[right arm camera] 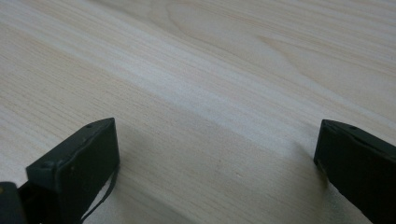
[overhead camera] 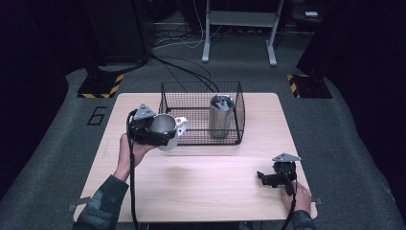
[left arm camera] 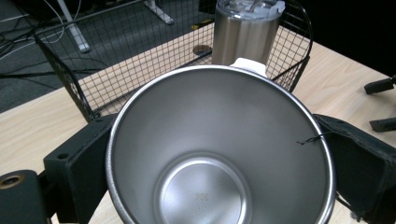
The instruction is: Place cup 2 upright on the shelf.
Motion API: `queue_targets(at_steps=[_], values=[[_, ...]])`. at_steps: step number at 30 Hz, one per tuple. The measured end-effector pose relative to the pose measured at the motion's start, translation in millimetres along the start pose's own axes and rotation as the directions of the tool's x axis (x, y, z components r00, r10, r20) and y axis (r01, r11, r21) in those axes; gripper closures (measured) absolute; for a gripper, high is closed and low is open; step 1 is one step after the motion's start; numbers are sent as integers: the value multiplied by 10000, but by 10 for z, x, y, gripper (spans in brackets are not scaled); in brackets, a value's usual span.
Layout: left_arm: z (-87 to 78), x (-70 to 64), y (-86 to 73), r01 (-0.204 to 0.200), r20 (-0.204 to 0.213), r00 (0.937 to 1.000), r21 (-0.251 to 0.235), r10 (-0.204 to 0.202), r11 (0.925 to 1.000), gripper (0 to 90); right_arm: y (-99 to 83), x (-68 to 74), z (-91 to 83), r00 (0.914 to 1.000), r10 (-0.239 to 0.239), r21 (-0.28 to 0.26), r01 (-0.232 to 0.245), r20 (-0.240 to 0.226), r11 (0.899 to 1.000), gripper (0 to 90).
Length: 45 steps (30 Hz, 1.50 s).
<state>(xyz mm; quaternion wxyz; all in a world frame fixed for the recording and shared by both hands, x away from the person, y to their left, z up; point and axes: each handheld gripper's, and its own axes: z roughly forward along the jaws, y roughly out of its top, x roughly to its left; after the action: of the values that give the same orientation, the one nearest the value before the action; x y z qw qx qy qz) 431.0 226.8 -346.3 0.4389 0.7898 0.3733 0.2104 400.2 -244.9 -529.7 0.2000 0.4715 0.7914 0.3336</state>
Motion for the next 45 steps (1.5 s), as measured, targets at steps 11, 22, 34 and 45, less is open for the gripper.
queue_targets(at_steps=[11, 22, 34, 45], values=[[98, 58, 196, 92, -11, 10000, -196, -92, 9998, 58, 0, 0, 0, 10000, -5, -3, 5, 0, 10000, 0], [231, 120, 391, 229, -161, 9996, -361, -235, 9991, 58, 0, 0, 0, 10000, -2, -3, 2, -3, 10000, 0], [388, 206, 602, 297, -283, 9991, -360, -308, 9989, 58, 0, 0, 0, 10000, -6, -3, 6, 1, 10000, 0], [559, 259, 746, 318, -399, 9987, -257, -329, 9992, 58, 0, 0, 0, 10000, -1, -3, 1, 1, 10000, 0]])
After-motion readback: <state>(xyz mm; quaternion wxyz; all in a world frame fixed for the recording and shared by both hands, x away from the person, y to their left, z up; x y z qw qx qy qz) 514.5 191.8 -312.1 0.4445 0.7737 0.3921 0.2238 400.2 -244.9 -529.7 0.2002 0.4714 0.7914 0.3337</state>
